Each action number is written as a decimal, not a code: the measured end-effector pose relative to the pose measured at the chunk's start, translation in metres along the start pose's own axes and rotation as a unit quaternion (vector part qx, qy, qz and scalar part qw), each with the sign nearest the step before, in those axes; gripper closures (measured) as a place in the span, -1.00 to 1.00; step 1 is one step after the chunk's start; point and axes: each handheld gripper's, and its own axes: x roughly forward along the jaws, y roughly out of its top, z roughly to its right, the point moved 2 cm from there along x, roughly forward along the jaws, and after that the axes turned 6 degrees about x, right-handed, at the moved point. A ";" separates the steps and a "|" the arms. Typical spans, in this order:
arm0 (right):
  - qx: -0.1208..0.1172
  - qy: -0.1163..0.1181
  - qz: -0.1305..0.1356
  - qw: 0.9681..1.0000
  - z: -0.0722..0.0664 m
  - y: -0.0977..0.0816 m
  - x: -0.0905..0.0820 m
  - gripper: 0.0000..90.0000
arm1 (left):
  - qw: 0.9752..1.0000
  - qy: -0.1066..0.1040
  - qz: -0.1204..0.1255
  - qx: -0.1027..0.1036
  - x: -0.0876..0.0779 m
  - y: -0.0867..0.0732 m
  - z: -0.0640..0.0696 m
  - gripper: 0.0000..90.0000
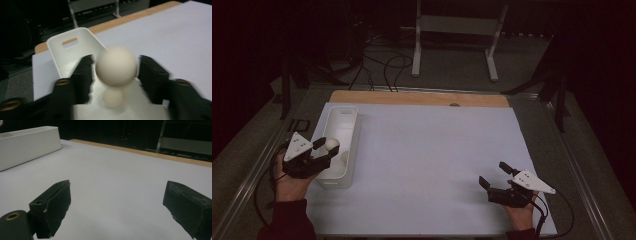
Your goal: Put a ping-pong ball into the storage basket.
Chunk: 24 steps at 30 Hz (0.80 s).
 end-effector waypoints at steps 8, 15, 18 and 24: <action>0.000 0.001 0.000 1.000 0.000 0.000 0.000 -0.83 | 1.000 -0.003 -0.015 -0.022 0.004 -0.002 0.000 -0.91; 0.000 0.001 0.000 1.000 0.000 0.000 0.000 -0.83 | 0.999 -0.015 -0.010 -0.027 0.007 -0.002 0.004 -0.96; 0.000 0.001 -0.001 1.000 0.000 0.000 0.000 -0.83 | 0.999 -0.020 -0.007 -0.028 0.009 -0.002 0.008 -0.97; 0.000 0.001 -0.001 1.000 0.000 0.000 0.001 -0.83 | 0.999 -0.041 -0.008 -0.016 0.015 -0.001 0.020 -0.98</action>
